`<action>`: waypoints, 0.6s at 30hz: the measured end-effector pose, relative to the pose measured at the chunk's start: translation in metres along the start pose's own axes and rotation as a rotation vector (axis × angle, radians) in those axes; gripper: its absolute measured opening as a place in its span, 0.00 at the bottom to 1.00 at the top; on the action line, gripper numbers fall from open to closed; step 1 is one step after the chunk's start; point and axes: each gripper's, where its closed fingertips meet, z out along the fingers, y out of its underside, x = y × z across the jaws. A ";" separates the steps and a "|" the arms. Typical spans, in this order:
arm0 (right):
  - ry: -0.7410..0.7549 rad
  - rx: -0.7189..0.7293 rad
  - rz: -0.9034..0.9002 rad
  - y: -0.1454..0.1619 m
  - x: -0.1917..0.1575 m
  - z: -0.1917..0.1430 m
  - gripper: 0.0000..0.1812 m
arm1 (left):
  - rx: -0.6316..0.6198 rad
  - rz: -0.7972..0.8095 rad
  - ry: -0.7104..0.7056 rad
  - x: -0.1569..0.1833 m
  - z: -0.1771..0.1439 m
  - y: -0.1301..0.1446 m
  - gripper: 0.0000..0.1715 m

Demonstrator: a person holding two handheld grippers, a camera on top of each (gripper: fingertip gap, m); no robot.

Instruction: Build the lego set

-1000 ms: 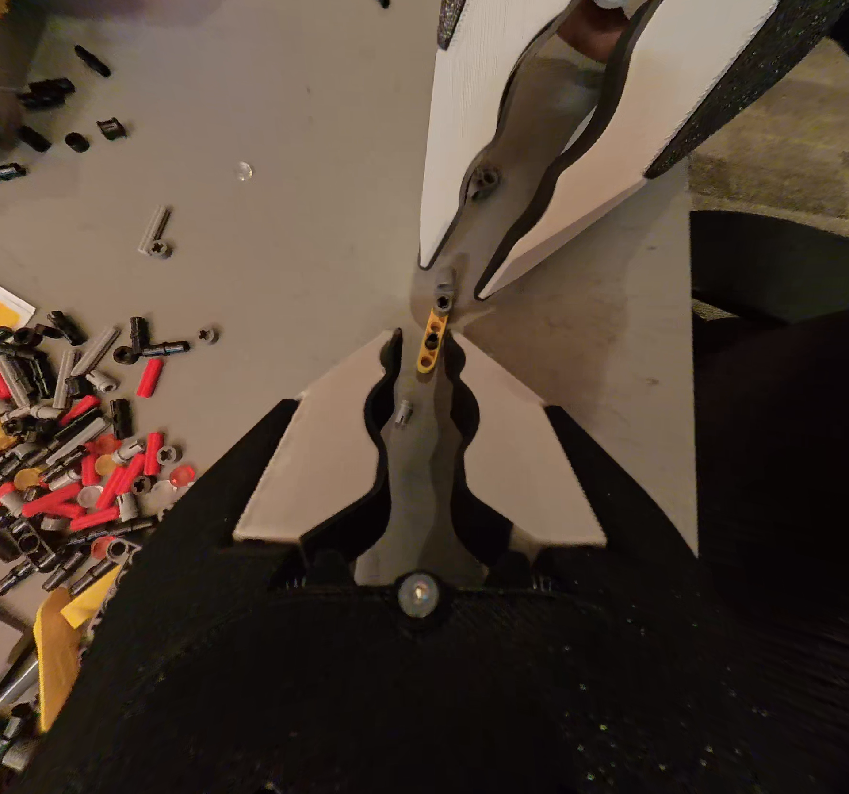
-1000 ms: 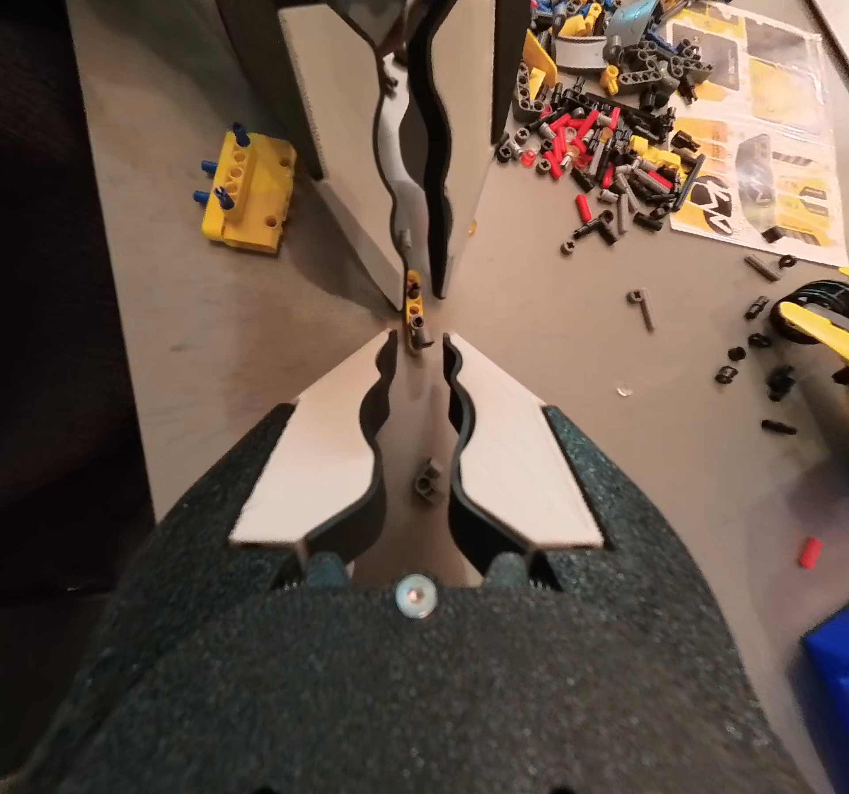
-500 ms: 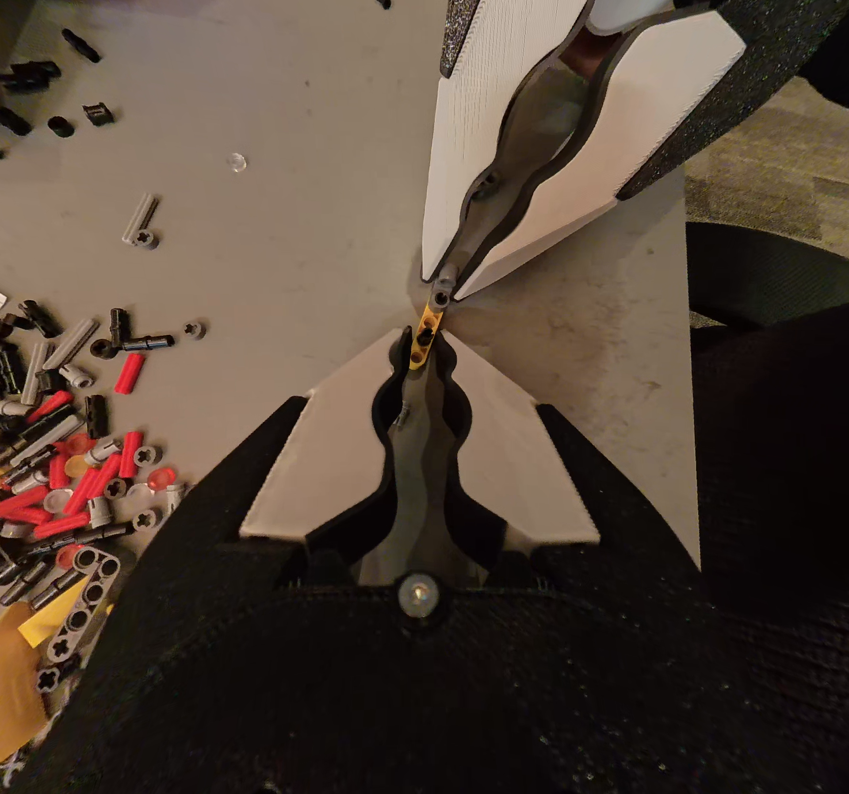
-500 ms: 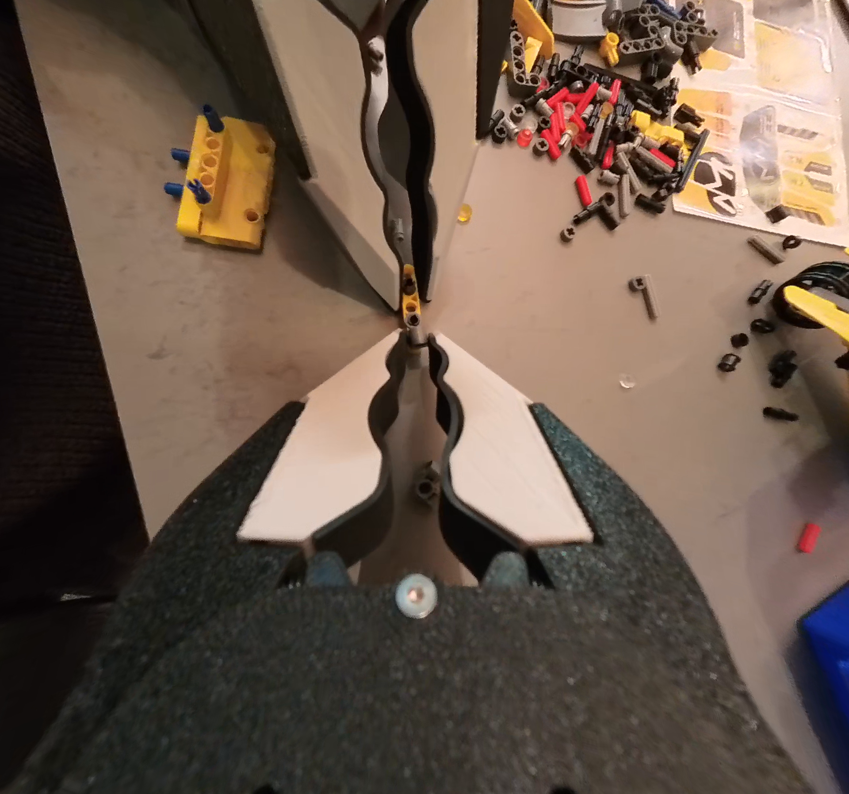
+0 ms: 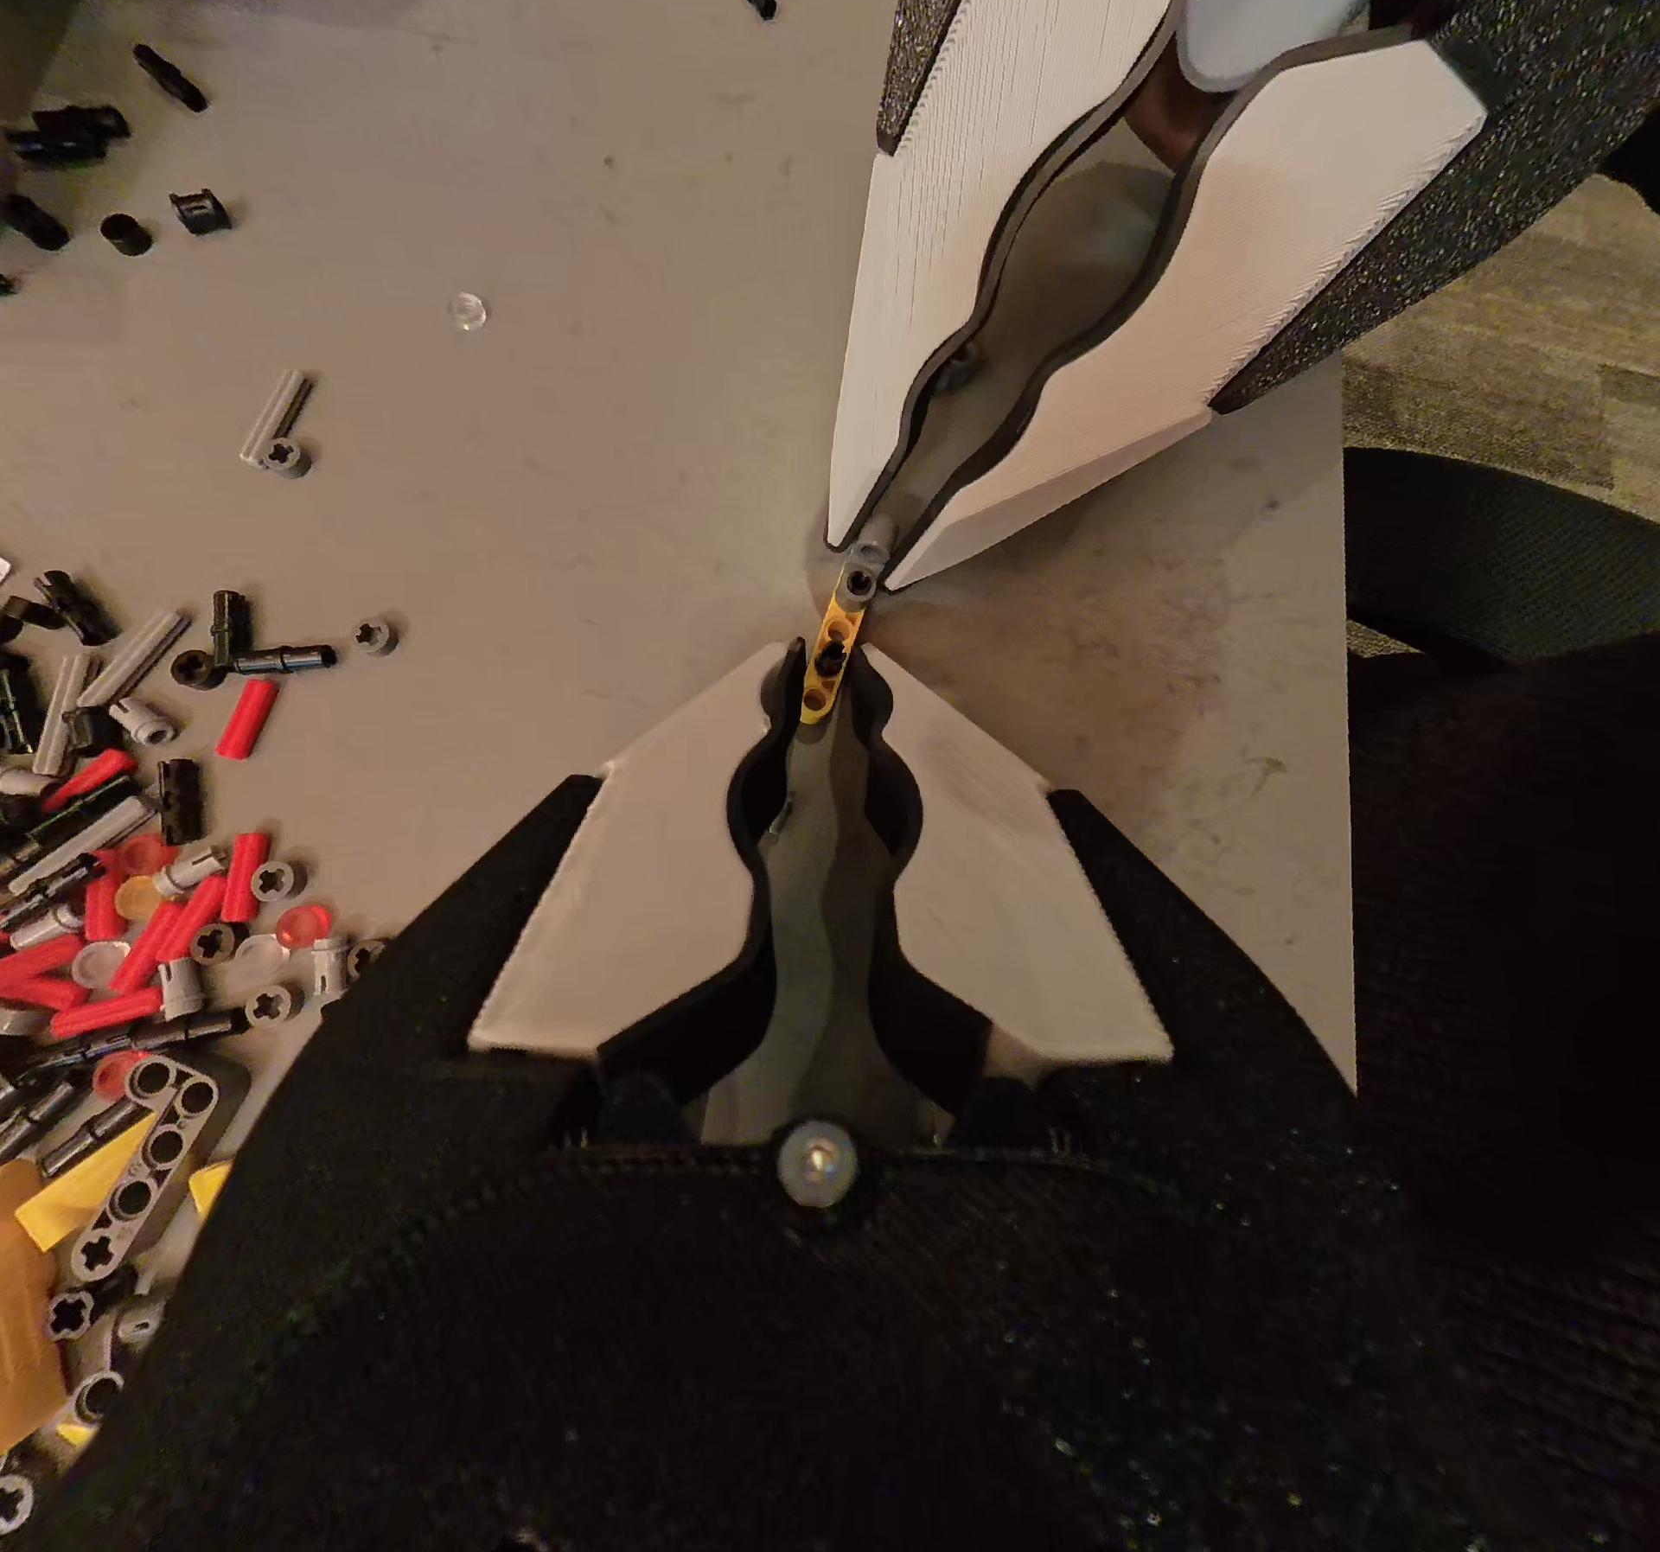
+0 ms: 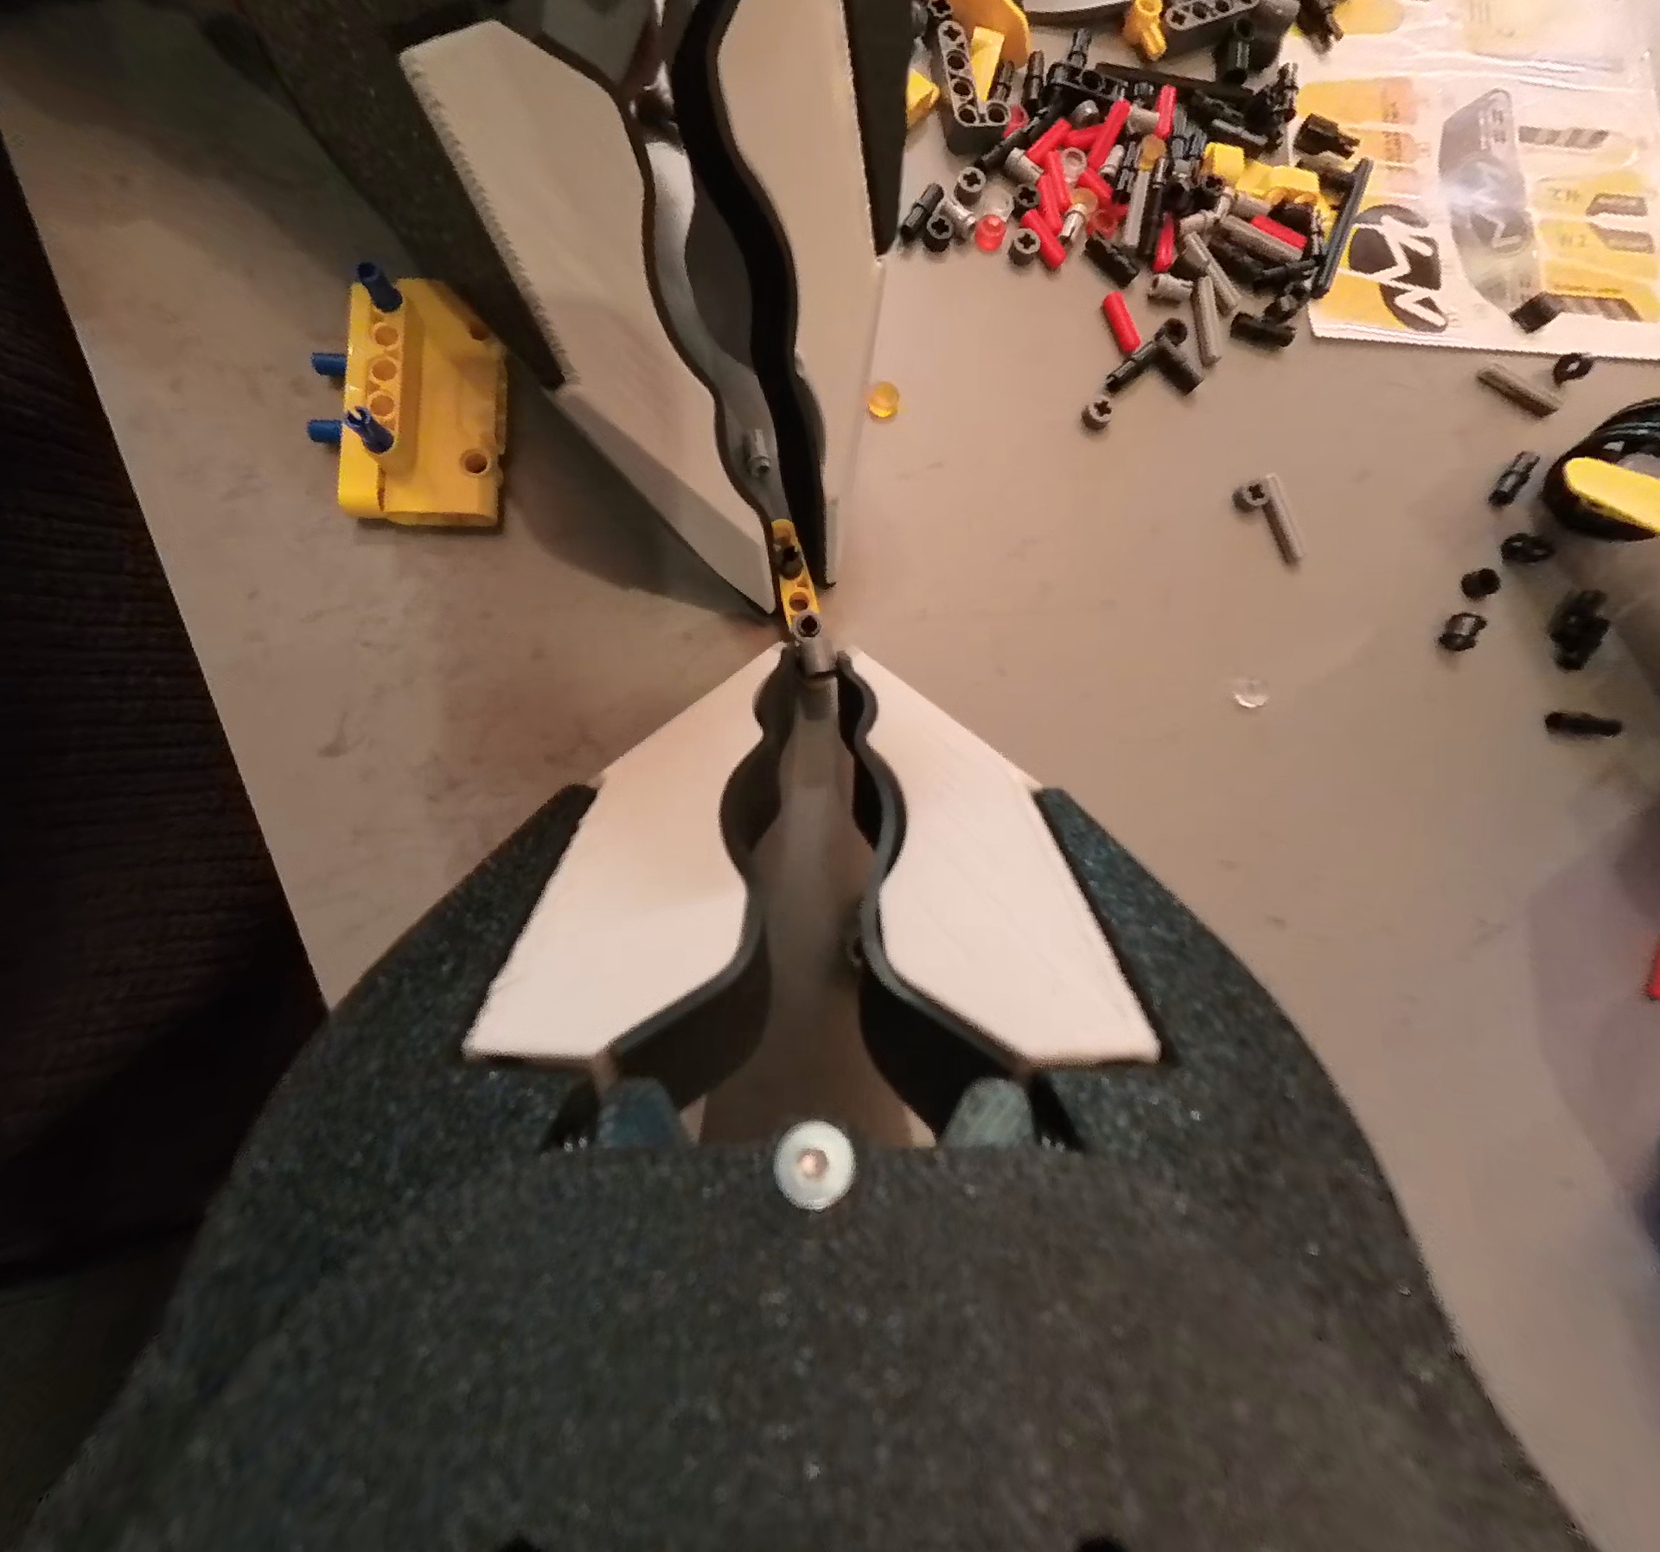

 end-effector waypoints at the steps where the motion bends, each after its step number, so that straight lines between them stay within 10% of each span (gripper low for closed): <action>1: 0.000 0.002 0.012 0.000 0.000 0.000 0.04 | 0.000 -0.001 0.000 0.000 0.000 0.000 0.05; 18: 0.182 -0.059 0.191 0.046 0.018 -0.044 0.19 | 0.021 -0.055 0.076 0.009 -0.003 -0.003 0.19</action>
